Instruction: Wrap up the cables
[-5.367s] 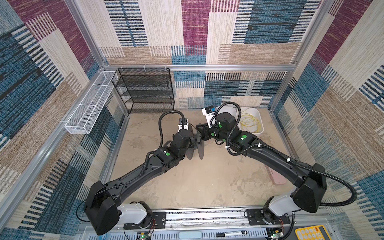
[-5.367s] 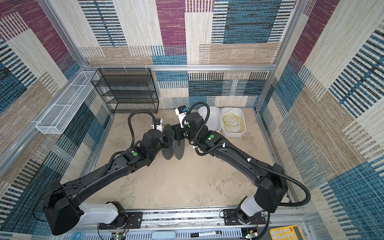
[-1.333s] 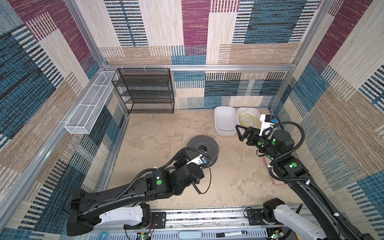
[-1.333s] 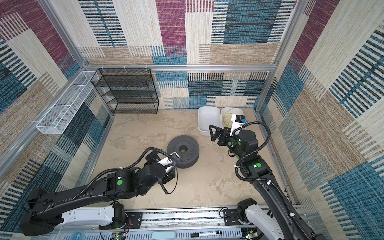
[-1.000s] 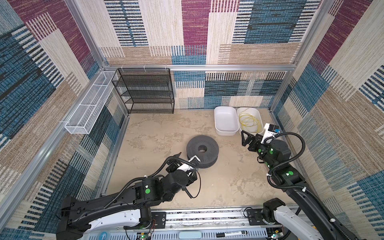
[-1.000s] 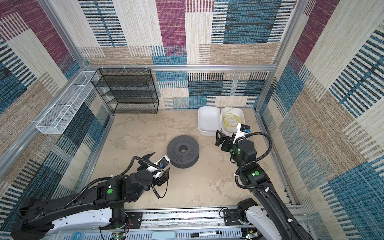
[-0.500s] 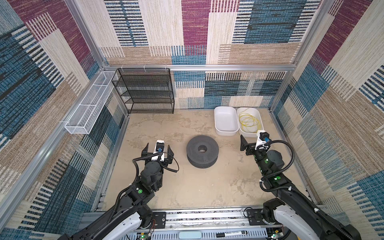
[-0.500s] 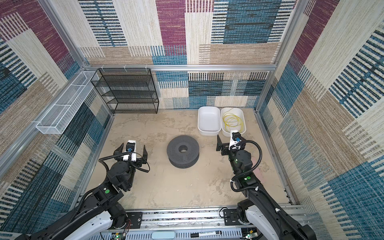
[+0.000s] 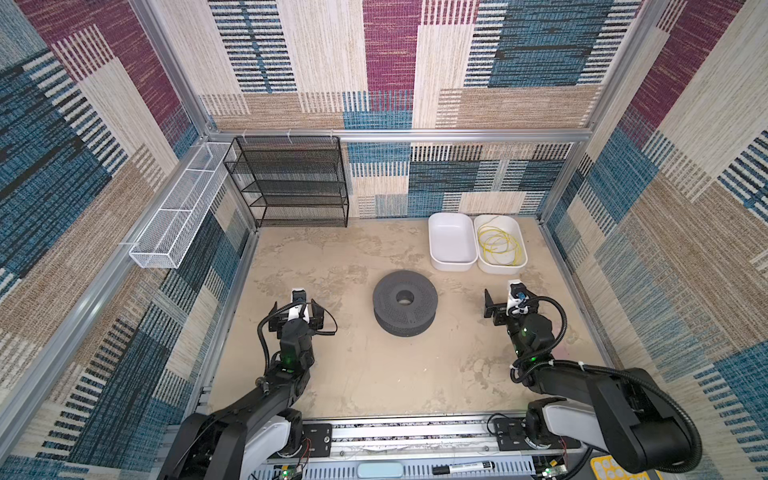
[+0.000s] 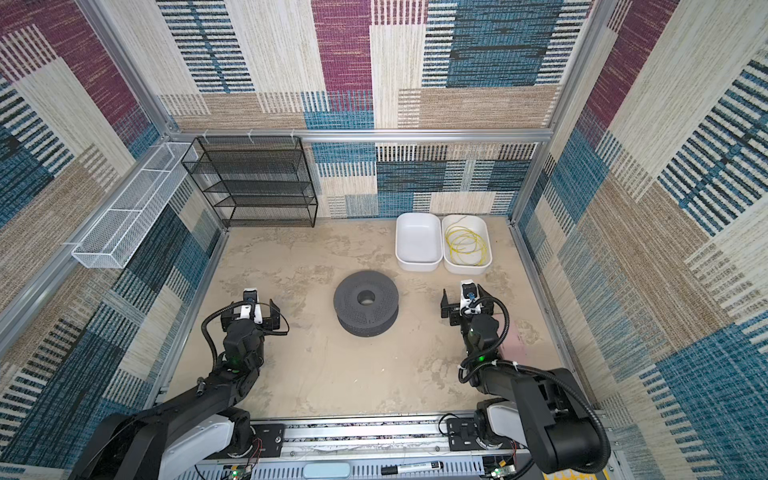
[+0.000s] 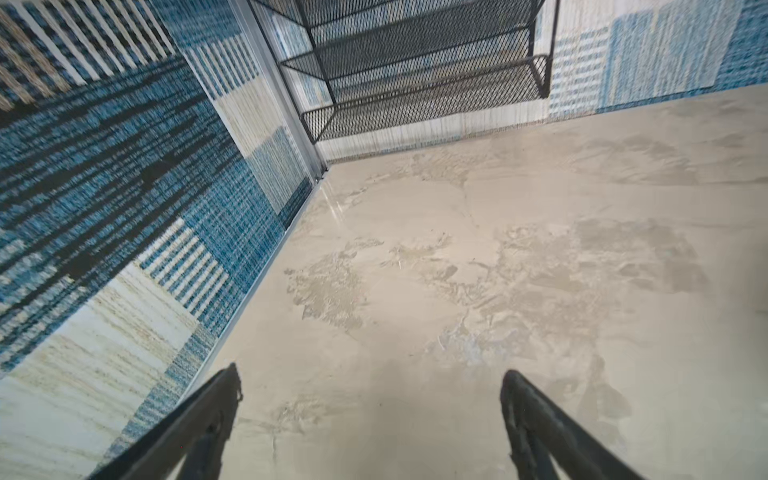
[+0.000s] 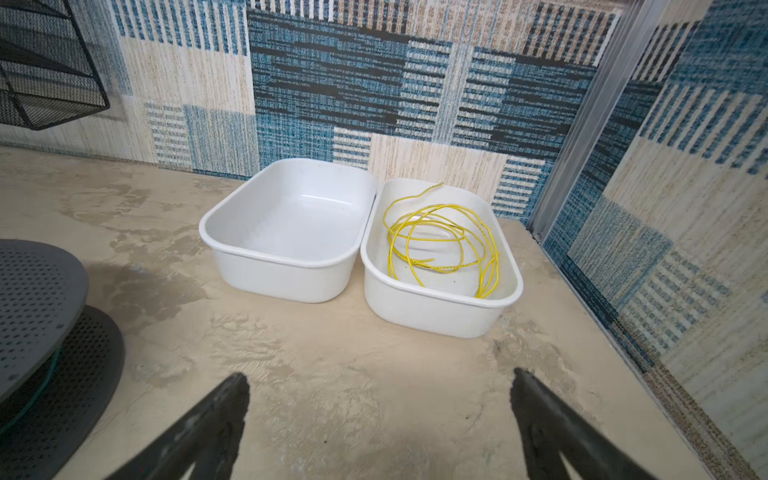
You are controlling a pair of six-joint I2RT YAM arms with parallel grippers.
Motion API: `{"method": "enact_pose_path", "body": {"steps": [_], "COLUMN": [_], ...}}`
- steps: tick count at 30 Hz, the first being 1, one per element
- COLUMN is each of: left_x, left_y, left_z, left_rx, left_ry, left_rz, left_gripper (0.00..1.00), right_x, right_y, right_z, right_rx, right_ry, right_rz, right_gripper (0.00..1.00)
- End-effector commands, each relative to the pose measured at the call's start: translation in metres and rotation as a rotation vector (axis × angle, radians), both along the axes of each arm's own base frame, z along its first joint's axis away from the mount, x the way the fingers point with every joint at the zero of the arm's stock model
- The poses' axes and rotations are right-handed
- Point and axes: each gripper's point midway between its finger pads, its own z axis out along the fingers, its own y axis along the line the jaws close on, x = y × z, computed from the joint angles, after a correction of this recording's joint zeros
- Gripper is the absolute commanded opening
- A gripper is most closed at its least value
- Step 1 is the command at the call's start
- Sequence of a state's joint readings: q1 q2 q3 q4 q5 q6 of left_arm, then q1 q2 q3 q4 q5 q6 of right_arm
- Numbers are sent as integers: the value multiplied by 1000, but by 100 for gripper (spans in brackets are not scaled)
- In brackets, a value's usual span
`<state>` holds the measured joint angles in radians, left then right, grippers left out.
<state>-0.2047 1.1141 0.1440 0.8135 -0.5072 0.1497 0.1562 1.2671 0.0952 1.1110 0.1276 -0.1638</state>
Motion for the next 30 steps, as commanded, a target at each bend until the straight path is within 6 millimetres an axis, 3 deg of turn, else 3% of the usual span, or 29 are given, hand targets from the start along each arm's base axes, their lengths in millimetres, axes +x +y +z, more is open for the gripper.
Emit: {"method": "enact_pose_path", "body": {"steps": [1, 6, 8, 10, 13, 16, 30], "left_x": [21, 45, 46, 51, 74, 85, 83], "left_y": [-10, -7, -8, -11, -33, -23, -21], "left_z": [15, -17, -14, -26, -34, -36, -36], "left_rx": [-107, -142, -144, -185, -211, -306, -310], "left_ry": [-113, -106, -114, -3, 97, 140, 138], "left_rz": [-81, -110, -119, -159, -338, -344, -340], "left_gripper": [99, 100, 99, 99, 99, 99, 99], "right_x": [-2, -2, -1, 11, 36, 36, 36], "right_y": [0, -11, -25, -35, -41, -43, -42], "right_z": [31, 23, 19, 12, -3, -2, -3], "right_rx": [42, 52, 101, 116, 162, 164, 165], "right_ry": [-155, -181, -169, -147, -38, -39, -34], "right_rz": [14, -35, -87, -133, -116, -113, -112], "right_gripper": [99, 99, 99, 99, 99, 99, 99]}}
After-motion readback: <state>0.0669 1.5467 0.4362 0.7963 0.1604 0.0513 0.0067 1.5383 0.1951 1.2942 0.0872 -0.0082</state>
